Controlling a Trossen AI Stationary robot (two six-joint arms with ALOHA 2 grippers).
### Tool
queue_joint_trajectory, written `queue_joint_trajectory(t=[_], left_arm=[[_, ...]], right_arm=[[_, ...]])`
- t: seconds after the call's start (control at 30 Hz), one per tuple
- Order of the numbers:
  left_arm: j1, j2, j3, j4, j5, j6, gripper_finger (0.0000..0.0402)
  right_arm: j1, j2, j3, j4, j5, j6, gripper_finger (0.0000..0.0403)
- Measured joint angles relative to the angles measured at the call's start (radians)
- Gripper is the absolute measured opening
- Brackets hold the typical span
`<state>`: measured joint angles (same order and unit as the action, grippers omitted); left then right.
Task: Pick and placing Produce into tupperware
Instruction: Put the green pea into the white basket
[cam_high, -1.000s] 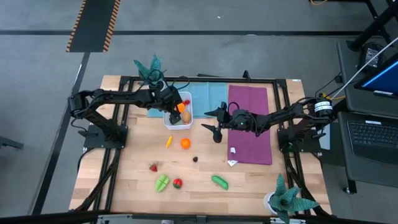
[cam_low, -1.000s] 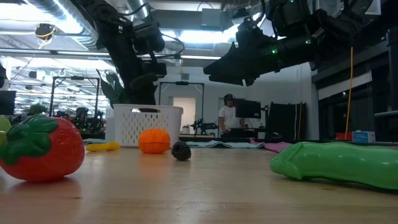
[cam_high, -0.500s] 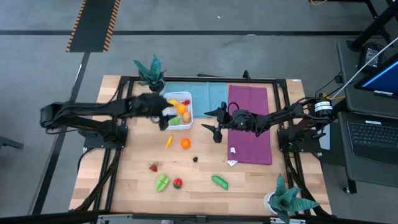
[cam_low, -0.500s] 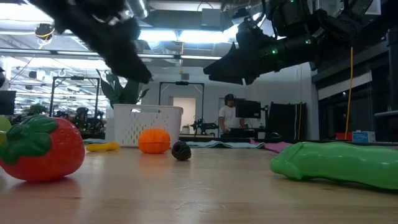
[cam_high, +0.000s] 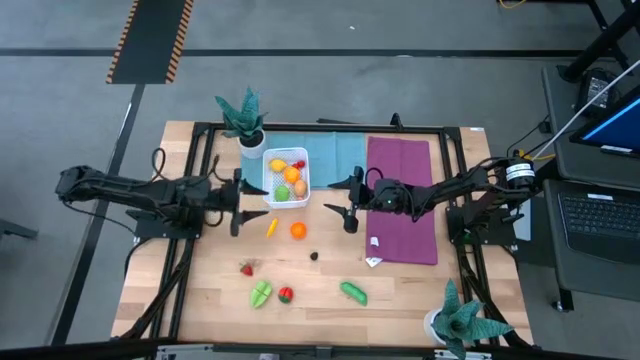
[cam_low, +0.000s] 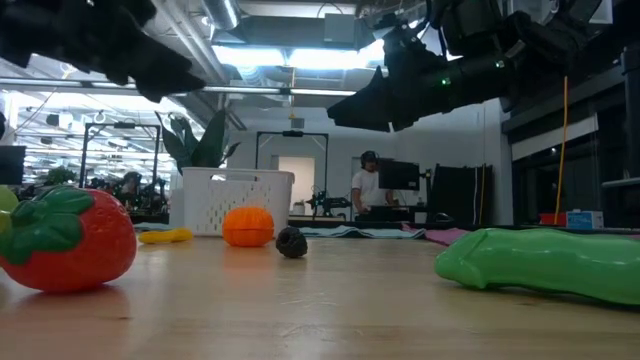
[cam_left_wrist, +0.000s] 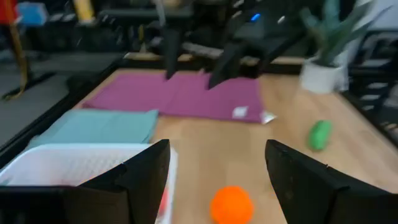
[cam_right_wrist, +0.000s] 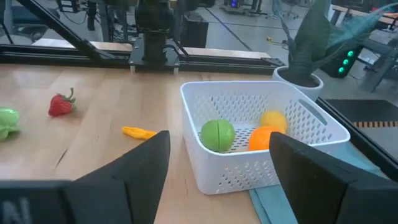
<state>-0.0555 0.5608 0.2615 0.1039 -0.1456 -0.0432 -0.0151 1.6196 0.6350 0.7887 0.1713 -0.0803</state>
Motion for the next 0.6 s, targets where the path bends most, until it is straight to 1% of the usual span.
queue_joint_trajectory(t=[0.13, 0.23, 0.37, 0.43, 0.53, 0.6], left_arm=[[-0.089, -0.034, -0.068, 0.113, -0.014, 0.02, 0.0254], [-0.156, -0.037, -0.11, 0.158, -0.09, 0.021, 0.0254], [-0.252, -0.037, -0.125, 0.164, -0.182, -0.004, 0.0254], [-0.3, -0.036, -0.126, 0.179, -0.213, -0.006, 0.0254], [-0.37, -0.037, -0.126, 0.207, -0.241, -0.003, 0.0254], [-0.418, -0.036, -0.126, 0.207, -0.279, -0.005, 0.0254]], right_arm=[[0.003, 0.0, 0.0, 0.0, -0.059, 0.048, 0.0275], [0.026, 0.0, 0.0, 0.0, -0.062, 0.044, 0.0275], [0.061, -0.02, 0.001, -0.041, 0.006, 0.056, 0.0275], [0.075, -0.05, 0.001, -0.104, 0.044, 0.077, 0.0275], [0.111, -0.108, 0.001, -0.199, 0.057, 0.072, 0.0275], [0.156, -0.148, 0.001, -0.243, 0.07, 0.055, 0.0275]])
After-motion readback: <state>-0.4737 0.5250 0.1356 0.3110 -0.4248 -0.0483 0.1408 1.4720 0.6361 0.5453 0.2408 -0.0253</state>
